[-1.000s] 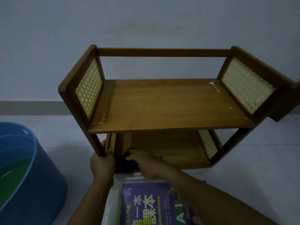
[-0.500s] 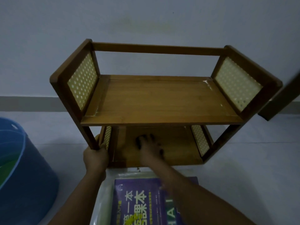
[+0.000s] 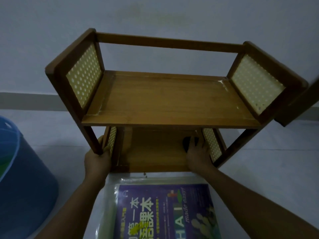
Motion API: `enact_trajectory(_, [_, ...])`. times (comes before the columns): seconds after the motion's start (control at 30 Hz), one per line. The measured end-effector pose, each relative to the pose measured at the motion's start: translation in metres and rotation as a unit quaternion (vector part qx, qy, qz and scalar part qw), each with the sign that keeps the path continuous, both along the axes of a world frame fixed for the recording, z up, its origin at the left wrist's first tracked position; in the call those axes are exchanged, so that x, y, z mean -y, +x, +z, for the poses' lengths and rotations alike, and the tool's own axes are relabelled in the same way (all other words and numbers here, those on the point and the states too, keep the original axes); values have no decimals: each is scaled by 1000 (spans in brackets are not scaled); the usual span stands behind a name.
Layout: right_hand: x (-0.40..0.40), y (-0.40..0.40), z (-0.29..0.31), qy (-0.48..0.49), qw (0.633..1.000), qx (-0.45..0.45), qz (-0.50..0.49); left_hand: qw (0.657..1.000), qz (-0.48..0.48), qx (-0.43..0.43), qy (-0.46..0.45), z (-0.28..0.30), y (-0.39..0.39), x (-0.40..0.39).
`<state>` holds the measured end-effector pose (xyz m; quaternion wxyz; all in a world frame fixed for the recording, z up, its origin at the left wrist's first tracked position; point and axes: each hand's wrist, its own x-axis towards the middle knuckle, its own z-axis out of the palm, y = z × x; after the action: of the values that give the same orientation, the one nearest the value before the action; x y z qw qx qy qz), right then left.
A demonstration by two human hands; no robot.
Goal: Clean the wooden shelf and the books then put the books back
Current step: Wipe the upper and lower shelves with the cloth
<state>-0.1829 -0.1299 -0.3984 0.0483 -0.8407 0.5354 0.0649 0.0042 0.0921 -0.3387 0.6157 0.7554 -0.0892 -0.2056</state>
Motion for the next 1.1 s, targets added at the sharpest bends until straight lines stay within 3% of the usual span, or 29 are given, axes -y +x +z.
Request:
enact_trajectory(0.17, [-6, 83, 15, 85, 994, -2, -69, 1000, -22, -7, -6, 0, 2, -4])
enact_trajectory(0.27, [-42, 135, 20, 124, 991, 7, 44, 1000, -16, -11, -14, -3, 1, -5])
enact_trajectory(0.4, [-108, 162, 16, 206, 947, 106, 220, 1000, 7, 0, -21, -8, 2, -2])
enact_trajectory(0.53, [-163, 151, 1, 178, 941, 141, 252, 999, 35, 5, -40, -9, -3, -1])
enact_trajectory(0.63, [-141, 141, 11, 224, 922, 164, 269, 999, 38, 4, -33, -8, -3, -1])
enact_trajectory(0.77, [-72, 84, 21, 248, 940, 126, 197, 1000, 22, -8, -20, -5, -2, -2])
enact_trajectory(0.87, [-21, 14, 16, 178, 978, 77, 83, 1000, 19, -19, -13, -2, -1, -2])
enact_trajectory(0.93, [-2, -15, 13, 163, 984, 65, 36, 1000, 6, -23, -13, -2, 0, -4])
enact_trajectory(1.1, [2, 13, 10, 79, 997, -5, -15, 1000, -18, -17, -3, -4, 4, -7])
